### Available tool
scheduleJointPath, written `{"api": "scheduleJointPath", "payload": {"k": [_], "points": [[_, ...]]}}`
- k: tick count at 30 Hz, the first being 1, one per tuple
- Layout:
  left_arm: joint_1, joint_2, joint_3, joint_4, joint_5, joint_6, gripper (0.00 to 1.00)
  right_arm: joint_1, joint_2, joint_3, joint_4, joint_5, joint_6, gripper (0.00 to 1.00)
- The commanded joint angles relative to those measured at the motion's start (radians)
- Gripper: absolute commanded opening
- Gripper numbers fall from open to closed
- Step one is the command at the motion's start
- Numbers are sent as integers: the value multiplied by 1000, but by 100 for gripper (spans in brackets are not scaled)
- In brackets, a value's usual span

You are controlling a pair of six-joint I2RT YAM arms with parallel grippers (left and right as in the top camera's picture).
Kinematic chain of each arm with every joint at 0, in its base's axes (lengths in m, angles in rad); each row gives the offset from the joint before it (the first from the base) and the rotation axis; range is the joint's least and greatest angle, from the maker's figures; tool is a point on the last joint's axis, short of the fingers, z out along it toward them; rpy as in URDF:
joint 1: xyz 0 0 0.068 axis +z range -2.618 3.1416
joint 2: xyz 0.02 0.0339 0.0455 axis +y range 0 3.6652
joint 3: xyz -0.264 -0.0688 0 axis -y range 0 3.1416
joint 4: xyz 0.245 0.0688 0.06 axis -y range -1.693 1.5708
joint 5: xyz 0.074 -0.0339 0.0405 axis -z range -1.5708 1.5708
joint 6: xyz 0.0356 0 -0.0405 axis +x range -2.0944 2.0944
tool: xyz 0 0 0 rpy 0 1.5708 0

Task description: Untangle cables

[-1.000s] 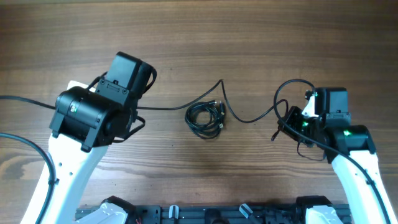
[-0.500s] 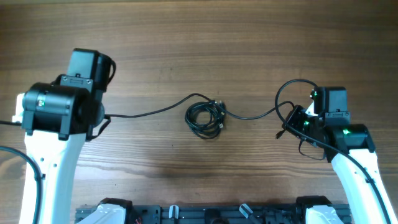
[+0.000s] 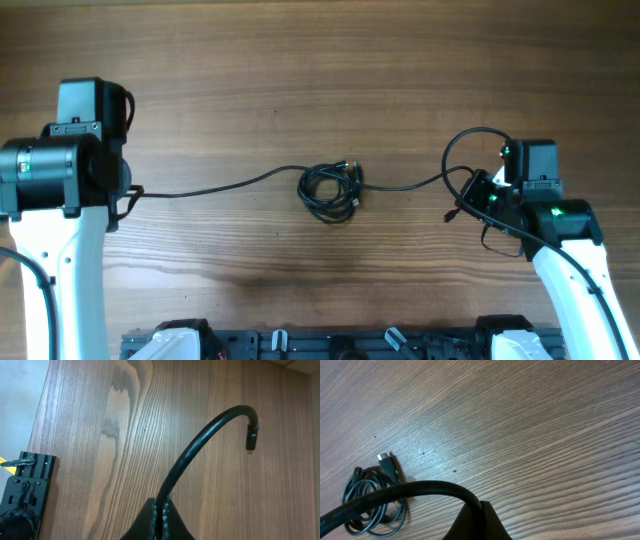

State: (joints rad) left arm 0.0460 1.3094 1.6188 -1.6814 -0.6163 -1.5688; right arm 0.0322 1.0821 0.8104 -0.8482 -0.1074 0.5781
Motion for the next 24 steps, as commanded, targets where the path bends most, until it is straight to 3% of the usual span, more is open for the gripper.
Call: {"api": "scheduleJointPath", "payload": {"k": [1, 10, 16, 24], "points": [[14, 21, 10, -3, -70, 18, 4, -3, 7, 12, 9, -5, -2, 4], [14, 42, -12, -3, -70, 21, 4, -3, 8, 12, 6, -55, 3, 4], [20, 43, -13, -3, -71, 26, 4, -3, 8, 12, 1, -53, 108, 4], [20, 44, -13, -3, -78, 47, 4, -3, 8, 12, 2, -36, 140, 4]]}}
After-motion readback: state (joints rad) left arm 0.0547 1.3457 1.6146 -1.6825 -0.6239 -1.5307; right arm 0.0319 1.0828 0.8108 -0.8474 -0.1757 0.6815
